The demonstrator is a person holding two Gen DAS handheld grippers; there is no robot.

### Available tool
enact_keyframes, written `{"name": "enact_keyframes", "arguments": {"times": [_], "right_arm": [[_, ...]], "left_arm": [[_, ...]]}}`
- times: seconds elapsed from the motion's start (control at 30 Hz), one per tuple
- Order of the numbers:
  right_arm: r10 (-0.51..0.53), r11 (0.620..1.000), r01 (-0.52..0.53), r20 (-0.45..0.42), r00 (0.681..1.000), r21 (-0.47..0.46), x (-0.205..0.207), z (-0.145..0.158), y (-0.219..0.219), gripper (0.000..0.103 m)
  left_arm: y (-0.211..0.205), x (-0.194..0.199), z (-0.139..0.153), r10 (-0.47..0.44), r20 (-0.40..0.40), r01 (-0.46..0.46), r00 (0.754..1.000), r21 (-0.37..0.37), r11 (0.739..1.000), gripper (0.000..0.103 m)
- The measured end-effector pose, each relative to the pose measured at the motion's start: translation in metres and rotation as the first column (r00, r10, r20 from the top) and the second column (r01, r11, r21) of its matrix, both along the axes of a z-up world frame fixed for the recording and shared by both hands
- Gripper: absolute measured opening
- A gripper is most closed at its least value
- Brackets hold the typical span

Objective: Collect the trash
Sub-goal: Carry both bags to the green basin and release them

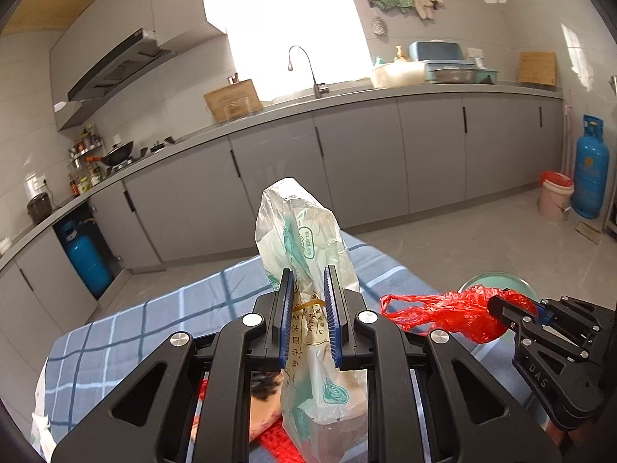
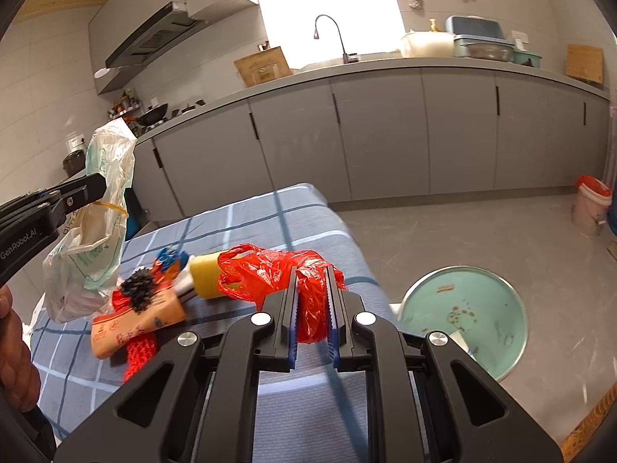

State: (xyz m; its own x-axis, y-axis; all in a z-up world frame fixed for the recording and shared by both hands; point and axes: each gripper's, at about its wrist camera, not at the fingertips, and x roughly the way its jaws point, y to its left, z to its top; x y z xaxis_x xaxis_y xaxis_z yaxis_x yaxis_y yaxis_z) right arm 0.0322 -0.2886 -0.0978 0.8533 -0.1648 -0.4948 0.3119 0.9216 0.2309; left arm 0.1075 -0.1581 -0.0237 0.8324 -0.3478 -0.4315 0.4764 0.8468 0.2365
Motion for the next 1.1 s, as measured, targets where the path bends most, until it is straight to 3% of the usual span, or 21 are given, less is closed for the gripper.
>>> {"name": "enact_keyframes", "arguments": {"times": [0.3,0.57,1.1], "right_arm": [[-0.133,0.991,0.133,-0.014,0.991,-0.002,-0.016,-0.008,-0.059,0.014],[-0.237,0.971,0.237,-0.047,0.970,-0.006,-0.027,-0.025,-0.111,0.014],[-0.332,0.943,0.332,-0.129,0.934,-0.022,-0.019,-0.064,-0.167,0.014]], "left_arm": [[-0.062,-0.002,-0.011,-0.119,-0.030,0.119,0.992,0.012,0.993,0.017],[-0.116,-0.001,-0.028,-0.226,-0.070,0.228,0.972,0.024,0.973,0.017],[-0.196,0.006,-0.070,-0.316,-0.163,0.326,0.935,0.042,0.944,0.018]]}}
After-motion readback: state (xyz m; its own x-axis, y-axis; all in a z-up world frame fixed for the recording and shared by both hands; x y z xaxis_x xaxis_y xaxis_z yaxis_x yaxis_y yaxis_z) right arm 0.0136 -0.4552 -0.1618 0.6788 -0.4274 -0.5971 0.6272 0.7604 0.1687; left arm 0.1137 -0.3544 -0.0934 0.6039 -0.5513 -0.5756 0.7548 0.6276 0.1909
